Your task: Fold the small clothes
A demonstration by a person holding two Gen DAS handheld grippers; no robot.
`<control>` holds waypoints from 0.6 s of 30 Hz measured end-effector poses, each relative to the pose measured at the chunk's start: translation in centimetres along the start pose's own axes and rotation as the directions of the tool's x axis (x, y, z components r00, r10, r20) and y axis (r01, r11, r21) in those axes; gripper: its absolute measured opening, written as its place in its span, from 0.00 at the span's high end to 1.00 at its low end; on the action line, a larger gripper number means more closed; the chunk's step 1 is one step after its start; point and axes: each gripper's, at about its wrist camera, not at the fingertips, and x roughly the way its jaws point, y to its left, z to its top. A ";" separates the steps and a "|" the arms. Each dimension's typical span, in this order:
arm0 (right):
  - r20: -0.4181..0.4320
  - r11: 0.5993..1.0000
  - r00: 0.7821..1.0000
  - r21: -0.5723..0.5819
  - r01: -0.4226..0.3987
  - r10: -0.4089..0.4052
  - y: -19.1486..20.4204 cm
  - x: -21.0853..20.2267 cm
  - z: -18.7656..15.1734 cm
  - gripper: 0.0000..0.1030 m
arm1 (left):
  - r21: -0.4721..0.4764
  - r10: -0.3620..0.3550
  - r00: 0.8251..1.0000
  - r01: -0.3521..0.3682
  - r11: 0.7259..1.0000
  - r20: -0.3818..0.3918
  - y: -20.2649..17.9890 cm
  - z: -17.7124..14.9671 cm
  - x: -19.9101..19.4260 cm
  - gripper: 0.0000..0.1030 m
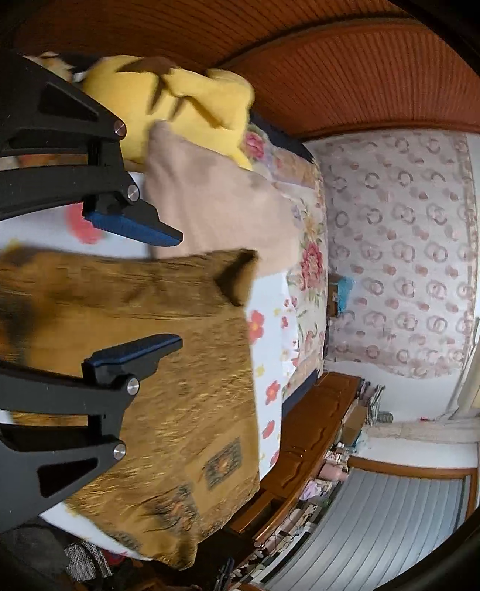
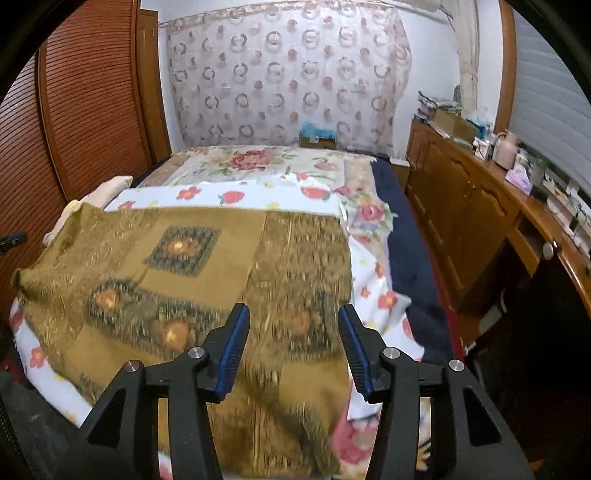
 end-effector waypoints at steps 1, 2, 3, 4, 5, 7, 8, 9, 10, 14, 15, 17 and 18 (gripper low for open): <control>0.010 1.000 1.000 -0.006 0.007 -0.007 0.0 0.3 0.6 0.49 | 0.005 0.003 1.000 -0.002 1.000 -0.005 0.0 0.8 0.6 0.51; 0.016 1.000 1.000 -0.016 0.011 -0.010 0.1 0.9 1.2 0.48 | 0.009 -0.002 1.000 0.002 1.000 -0.012 -0.1 1.7 1.5 0.51; 0.019 1.000 1.000 -0.024 0.010 -0.009 0.1 1.4 1.6 0.47 | 0.013 -0.012 1.000 0.013 1.000 -0.019 -0.2 2.4 2.3 0.51; 0.017 1.000 1.000 -0.026 0.007 -0.006 0.0 2.4 2.3 0.47 | 0.014 -0.022 0.999 0.022 1.000 -0.034 -0.2 3.3 3.5 0.51; 0.011 1.000 1.000 -0.027 0.008 -0.008 -0.1 3.5 2.9 0.46 | 0.017 -0.015 0.999 0.016 1.000 -0.048 -0.3 3.7 4.3 0.51; 0.003 1.000 1.000 -0.024 0.014 -0.014 -0.3 6.0 3.6 0.46 | 0.032 -0.001 0.997 0.004 0.999 -0.079 -0.3 4.7 6.3 0.51; -0.004 1.000 1.000 -0.023 0.010 -0.010 -0.5 7.5 4.1 0.46 | 0.040 0.007 0.995 -0.004 0.999 -0.099 -0.2 5.2 7.4 0.51; -0.014 1.000 1.000 -0.024 0.010 -0.010 -0.9 8.8 4.0 0.46 | 0.044 0.014 0.993 -0.009 0.999 -0.116 -0.1 5.4 8.3 0.51; -0.029 1.000 0.999 -0.025 0.014 -0.014 -1.0 10.4 4.4 0.46 | 0.045 0.021 0.991 -0.015 0.999 -0.133 0.1 5.7 9.3 0.51; -0.108 1.000 0.994 -0.006 0.012 -0.013 -2.5 16.5 5.9 0.46 | 0.016 0.048 0.977 -0.046 0.999 -0.207 1.7 6.2 13.0 0.51; -0.124 1.000 0.992 -0.003 0.016 -0.017 -2.9 18.0 6.1 0.46 | 0.006 0.041 0.975 -0.040 0.999 -0.218 2.1 6.1 13.5 0.51; -0.147 1.000 0.989 0.016 0.022 -0.020 -3.7 19.8 7.0 0.46 | -0.026 0.030 0.969 -0.037 0.999 -0.247 2.8 6.0 14.7 0.51; -0.156 0.999 0.988 0.030 0.016 -0.012 -4.1 20.8 7.2 0.46 | -0.043 0.018 0.967 -0.030 0.999 -0.255 3.1 5.8 15.2 0.51</control>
